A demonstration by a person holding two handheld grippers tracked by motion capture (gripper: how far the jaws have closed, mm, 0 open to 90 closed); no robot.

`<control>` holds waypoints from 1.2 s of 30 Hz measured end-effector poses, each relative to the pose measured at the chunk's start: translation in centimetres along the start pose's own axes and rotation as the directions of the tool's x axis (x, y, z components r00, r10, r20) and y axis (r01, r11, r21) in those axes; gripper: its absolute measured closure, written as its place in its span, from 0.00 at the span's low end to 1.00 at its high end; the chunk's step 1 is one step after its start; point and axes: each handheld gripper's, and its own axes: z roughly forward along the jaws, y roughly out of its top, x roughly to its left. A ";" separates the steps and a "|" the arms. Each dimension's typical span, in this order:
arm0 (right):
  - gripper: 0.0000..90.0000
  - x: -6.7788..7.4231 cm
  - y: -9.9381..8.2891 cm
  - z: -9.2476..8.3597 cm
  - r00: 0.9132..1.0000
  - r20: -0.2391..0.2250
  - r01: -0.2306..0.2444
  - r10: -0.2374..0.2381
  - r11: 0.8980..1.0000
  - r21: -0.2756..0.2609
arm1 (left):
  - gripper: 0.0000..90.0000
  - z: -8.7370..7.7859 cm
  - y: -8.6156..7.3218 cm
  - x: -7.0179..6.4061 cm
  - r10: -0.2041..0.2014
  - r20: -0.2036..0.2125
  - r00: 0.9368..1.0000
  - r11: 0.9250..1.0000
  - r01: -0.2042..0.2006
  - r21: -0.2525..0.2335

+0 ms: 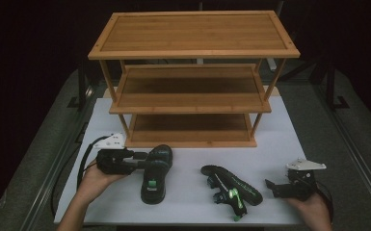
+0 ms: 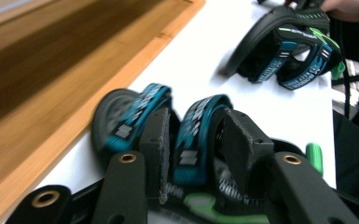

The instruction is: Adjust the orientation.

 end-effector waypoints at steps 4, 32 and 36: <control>0.00 0.0 0.0 0.0 1.000 -0.001 -0.001 0.001 1.000 -0.001 | 0.68 1.7 0.2 0.1 0.011 0.012 1.000 0.999 -0.012 0.042; 0.00 0.0 0.0 0.0 1.000 -0.001 0.000 0.000 1.000 -0.001 | 0.77 6.2 3.3 -0.7 0.088 0.071 0.994 0.995 -0.091 0.033; 0.00 0.0 0.0 0.0 1.000 -0.001 -0.001 0.001 1.000 -0.001 | 0.55 5.3 2.9 -0.6 0.064 0.045 0.997 0.998 -0.065 0.010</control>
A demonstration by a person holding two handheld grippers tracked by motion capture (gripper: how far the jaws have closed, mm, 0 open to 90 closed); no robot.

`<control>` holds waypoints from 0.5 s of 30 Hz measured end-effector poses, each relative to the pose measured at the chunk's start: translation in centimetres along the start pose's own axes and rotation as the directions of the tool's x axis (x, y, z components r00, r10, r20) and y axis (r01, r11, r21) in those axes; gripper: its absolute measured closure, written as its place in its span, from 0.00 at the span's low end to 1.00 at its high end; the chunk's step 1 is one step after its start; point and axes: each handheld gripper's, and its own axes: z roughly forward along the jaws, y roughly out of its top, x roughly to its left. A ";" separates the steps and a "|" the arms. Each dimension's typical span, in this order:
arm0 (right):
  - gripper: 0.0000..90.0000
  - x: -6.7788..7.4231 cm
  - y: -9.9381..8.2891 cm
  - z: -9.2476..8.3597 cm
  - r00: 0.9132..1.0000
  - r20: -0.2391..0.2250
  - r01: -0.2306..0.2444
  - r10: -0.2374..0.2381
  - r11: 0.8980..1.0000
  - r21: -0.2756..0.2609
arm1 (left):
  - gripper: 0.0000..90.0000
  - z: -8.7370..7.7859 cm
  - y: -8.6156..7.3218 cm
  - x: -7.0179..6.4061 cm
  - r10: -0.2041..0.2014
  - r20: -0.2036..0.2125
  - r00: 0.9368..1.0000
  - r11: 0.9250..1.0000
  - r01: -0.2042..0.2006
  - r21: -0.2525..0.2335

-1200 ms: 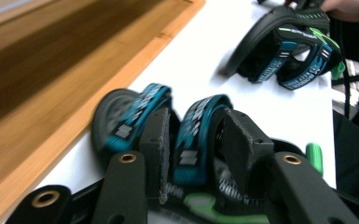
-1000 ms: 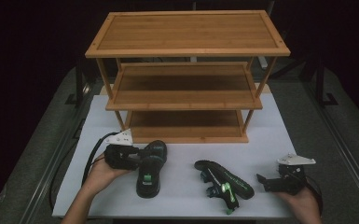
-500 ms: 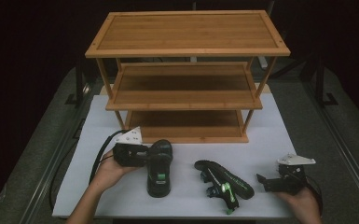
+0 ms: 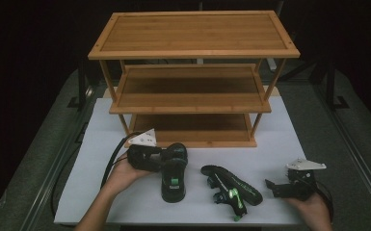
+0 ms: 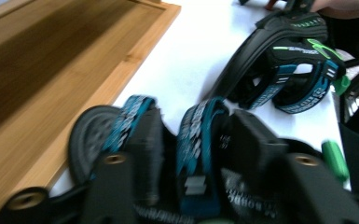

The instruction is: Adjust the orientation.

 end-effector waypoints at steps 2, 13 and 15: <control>0.00 0.0 0.0 0.0 1.000 0.001 0.001 -0.001 1.000 0.000 | 0.48 -0.5 -0.2 0.1 0.004 -0.017 1.000 1.000 -0.003 0.017; 0.00 0.0 0.0 0.0 1.000 -0.001 -0.002 0.002 1.000 0.000 | 0.20 -3.1 -2.6 -0.3 -0.056 -0.121 0.991 0.997 0.061 0.037; 0.00 0.0 0.0 0.0 1.000 0.000 -0.001 0.001 1.000 0.002 | 0.19 -3.6 -3.1 -0.3 -0.069 -0.139 0.988 0.996 0.075 0.041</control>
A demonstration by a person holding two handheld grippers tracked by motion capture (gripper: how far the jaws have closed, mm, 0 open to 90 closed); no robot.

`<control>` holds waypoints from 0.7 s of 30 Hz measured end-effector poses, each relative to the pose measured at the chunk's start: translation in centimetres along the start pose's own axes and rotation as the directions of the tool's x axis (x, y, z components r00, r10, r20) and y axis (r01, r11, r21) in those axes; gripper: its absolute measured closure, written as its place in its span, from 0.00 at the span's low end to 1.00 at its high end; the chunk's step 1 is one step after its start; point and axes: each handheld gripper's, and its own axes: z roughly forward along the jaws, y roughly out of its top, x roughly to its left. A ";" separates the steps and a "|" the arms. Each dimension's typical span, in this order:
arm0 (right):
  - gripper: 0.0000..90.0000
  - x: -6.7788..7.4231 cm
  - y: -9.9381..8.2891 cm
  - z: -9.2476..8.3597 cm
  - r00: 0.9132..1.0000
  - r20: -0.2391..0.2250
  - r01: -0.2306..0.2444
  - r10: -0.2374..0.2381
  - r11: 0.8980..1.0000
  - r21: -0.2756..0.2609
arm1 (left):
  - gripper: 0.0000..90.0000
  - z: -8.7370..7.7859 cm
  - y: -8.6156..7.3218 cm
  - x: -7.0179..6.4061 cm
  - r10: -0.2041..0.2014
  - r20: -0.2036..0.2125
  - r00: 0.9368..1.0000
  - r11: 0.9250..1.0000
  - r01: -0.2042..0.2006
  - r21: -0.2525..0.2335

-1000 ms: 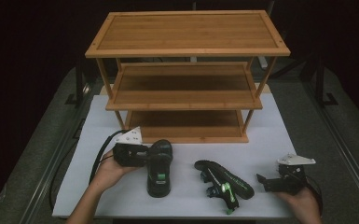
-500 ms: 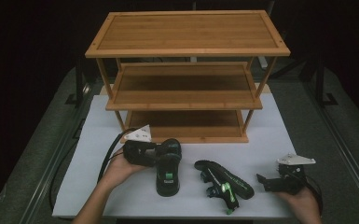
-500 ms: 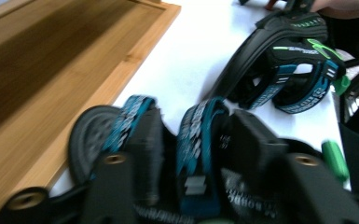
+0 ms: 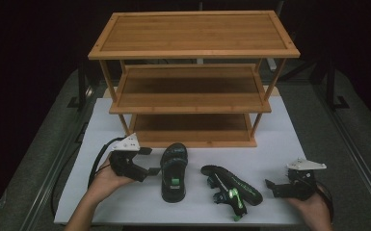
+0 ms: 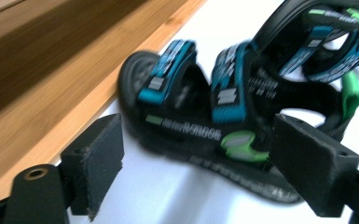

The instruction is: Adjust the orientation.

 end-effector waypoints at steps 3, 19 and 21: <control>0.00 0.0 0.0 0.0 1.000 0.000 -0.001 0.001 1.000 0.001 | 0.15 -0.9 -1.1 0.3 -0.022 -0.031 0.999 1.000 0.022 0.010; 0.04 0.0 0.0 -0.1 1.000 0.003 -0.007 0.007 1.000 -0.003 | 0.00 -3.1 -7.9 0.5 -0.086 -0.203 0.975 0.989 0.109 0.103; 0.08 -0.2 0.0 -0.3 1.000 0.007 -0.028 0.028 0.999 -0.021 | 0.00 -3.3 -9.0 0.7 -0.105 -0.219 0.970 0.987 0.129 0.098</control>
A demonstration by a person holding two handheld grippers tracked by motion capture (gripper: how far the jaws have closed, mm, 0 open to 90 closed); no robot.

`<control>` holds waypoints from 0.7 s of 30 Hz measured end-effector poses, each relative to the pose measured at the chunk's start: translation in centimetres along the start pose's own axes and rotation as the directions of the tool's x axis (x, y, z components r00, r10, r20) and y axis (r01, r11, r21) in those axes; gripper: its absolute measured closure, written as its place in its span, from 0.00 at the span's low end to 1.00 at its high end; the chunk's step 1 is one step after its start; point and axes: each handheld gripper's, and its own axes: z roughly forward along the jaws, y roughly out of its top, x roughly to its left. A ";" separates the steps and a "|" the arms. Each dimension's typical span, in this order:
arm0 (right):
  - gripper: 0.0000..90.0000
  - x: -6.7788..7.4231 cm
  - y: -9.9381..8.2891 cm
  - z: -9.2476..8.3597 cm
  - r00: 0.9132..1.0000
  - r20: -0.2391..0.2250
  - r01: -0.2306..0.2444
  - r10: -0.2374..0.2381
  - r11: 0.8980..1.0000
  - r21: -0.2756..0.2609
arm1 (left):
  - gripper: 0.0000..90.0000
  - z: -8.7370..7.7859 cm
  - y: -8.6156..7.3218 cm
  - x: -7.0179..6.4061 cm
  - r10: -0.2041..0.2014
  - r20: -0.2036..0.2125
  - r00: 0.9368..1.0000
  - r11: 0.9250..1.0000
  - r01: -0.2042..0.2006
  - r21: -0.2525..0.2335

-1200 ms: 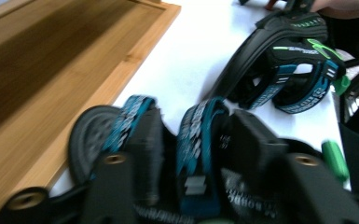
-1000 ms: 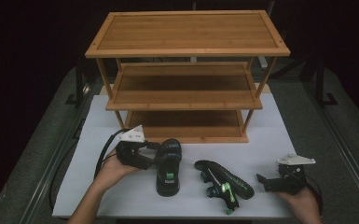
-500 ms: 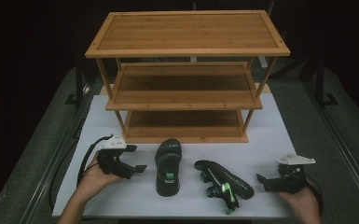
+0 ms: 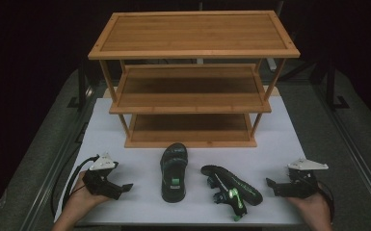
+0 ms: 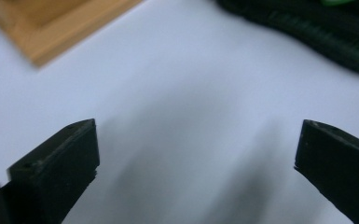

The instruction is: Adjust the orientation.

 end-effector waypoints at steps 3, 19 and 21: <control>0.18 -0.3 -0.1 -0.3 1.000 0.012 -0.003 0.003 1.000 -0.005 | 0.00 0.1 -1.3 0.6 -0.008 -0.016 1.000 1.000 0.008 0.011; 1.00 0.3 1.2 -2.0 0.995 -0.101 -0.001 -0.003 0.999 -0.040 | 0.00 0.2 -1.5 0.4 0.012 -0.031 0.999 1.000 -0.012 0.003; 1.00 0.6 1.8 -2.2 0.992 -0.127 -0.002 -0.004 0.999 -0.043 | 0.00 0.2 -1.5 0.4 0.012 -0.032 0.999 1.000 -0.012 0.002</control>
